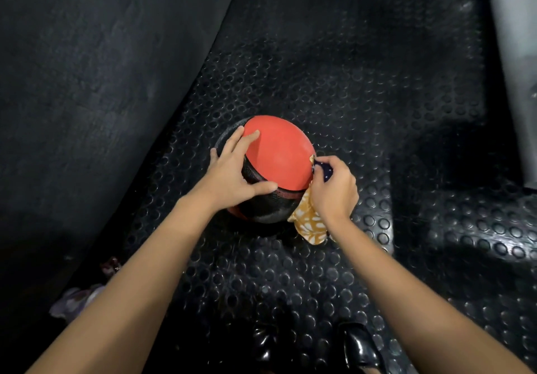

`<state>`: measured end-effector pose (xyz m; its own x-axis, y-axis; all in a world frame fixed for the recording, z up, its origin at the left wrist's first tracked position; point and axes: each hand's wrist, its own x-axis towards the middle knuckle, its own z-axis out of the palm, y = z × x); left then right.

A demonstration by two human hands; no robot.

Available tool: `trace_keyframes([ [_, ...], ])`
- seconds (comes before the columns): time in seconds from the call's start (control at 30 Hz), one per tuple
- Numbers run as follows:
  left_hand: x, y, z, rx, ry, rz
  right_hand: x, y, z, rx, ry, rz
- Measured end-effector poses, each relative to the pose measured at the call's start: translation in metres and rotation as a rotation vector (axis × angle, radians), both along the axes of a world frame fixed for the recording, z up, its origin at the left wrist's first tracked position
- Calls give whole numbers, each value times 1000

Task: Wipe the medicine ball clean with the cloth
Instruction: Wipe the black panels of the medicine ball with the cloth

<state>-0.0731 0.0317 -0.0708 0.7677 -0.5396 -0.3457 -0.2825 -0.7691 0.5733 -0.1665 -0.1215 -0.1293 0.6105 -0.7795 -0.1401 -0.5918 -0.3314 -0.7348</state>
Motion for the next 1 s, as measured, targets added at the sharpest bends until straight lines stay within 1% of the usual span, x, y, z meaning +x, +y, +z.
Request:
trace_keyframes([
  [0.03,4,-4,4,12,12,16,-1,0,-1,4,-7,-5],
  [0.1,7,-12,6,105,-4,8,-4,4,0,-4,-20,-14],
  [0.13,6,-14,5,160,-20,-8,-7,9,2,-29,-44,6],
  [0.2,3,-14,2,214,-42,-26,-14,24,7,-124,-115,116],
  [0.27,2,-13,0,217,-45,-27,-15,25,8,-190,-146,196],
  [0.3,0,-11,1,217,-43,-23,-10,17,6,-179,-136,176],
  [0.4,-10,-7,1,205,-56,-6,11,-10,0,-1,-23,14],
  [0.43,-13,-7,0,195,-65,-1,13,-10,0,14,-2,-3],
  [0.47,-15,-6,-2,183,-73,6,10,-4,3,6,-15,16],
  [0.6,-16,0,-7,156,-85,19,-13,25,13,-97,-177,210],
  [0.63,-17,2,-8,154,-92,14,-10,20,11,-103,-165,201],
  [0.73,-23,0,-11,152,-98,11,7,-5,6,-16,-31,55],
  [0.77,-24,-2,-12,154,-99,10,9,-5,7,-17,-17,43],
  [0.8,-24,-2,-12,152,-105,3,7,0,10,-38,-37,68],
  [0.9,-17,3,-13,134,-101,-16,-7,23,17,-118,-170,234],
  [0.93,-16,5,-11,133,-82,-7,-8,22,17,-138,-176,252],
  [1.0,-19,9,-7,137,-54,3,1,7,12,-119,-102,179],
])
